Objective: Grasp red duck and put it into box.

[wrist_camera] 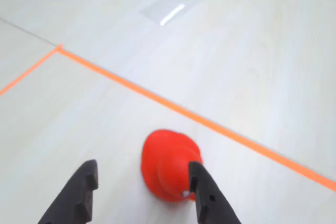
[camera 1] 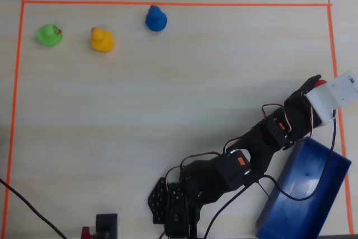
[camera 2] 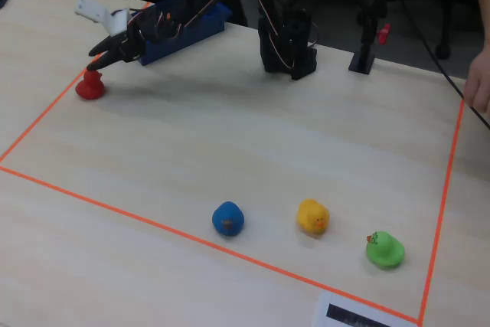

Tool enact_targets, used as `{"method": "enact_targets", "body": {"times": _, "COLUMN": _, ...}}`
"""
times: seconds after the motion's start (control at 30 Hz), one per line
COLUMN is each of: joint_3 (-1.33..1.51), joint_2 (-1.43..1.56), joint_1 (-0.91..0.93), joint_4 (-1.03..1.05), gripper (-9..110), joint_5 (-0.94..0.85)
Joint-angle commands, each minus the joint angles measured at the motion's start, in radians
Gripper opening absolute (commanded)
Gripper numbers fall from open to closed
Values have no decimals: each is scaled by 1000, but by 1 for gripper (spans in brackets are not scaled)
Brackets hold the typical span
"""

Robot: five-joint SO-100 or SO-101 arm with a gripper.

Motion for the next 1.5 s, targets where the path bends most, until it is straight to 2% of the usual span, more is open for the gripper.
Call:
{"method": "enact_targets", "body": {"times": 0.0, "joint_3": -101, "joint_2": -28, "joint_1": 9, "joint_4": -29, "gripper": 24, "joint_5": -12}}
{"method": "enact_targets", "body": {"times": 0.47, "joint_3": -325, "joint_2": -245, "joint_1": 26, "joint_4": -28, "gripper": 25, "joint_5": -34}}
{"method": "enact_targets", "body": {"times": 1.47, "joint_3": -367, "joint_2": -370, "joint_1": 41, "joint_4": -67, "gripper": 25, "joint_5": -78}}
